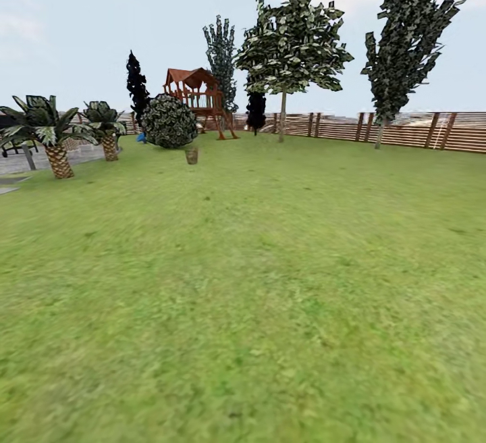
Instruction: Take the three Easter eggs out of the wicker basket on the lawn in the garden, then place them on the lawn next to a single tree (choose any tree) so that all three eggs are next to the same tree and none are left in the basket.
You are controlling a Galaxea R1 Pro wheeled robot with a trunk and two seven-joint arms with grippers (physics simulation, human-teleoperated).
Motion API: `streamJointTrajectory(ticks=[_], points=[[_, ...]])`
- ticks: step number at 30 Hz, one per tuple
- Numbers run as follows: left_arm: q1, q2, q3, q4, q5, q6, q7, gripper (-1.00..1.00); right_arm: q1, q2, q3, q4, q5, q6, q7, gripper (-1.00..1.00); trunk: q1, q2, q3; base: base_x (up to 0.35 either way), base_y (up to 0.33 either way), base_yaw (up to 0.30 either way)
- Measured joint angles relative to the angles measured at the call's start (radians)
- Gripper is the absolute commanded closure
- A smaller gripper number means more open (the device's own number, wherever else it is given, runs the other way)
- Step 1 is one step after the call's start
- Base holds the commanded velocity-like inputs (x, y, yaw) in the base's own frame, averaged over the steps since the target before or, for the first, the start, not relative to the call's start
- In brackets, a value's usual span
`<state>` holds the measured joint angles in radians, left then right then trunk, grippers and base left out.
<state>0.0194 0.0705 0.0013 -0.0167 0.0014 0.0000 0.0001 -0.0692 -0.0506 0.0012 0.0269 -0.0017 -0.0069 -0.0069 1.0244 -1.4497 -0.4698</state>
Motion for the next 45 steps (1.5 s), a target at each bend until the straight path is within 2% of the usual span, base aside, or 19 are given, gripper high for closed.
streamJointTrajectory(ticks=[19,35,45], points=[[0.0,0.0,0.0,0.0,0.0,0.0,0.0,-1.0,0.0,0.0,0.0,0.0,0.002,0.0,0.0,-1.0,0.0,0.0,0.0,0.338,0.0,0.003],[0.0,0.0,0.0,0.0,0.0,0.0,0.0,-1.0,0.0,0.002,-0.001,0.0,-0.001,0.0,0.0,-1.0,0.0,0.0,0.0,0.338,0.0,0.226],[0.0,0.0,0.0,0.0,0.0,0.0,0.0,-1.0,0.0,0.002,0.001,0.0,0.004,0.0,0.0,-1.0,0.0,0.0,0.0,0.338,0.0,0.032]])
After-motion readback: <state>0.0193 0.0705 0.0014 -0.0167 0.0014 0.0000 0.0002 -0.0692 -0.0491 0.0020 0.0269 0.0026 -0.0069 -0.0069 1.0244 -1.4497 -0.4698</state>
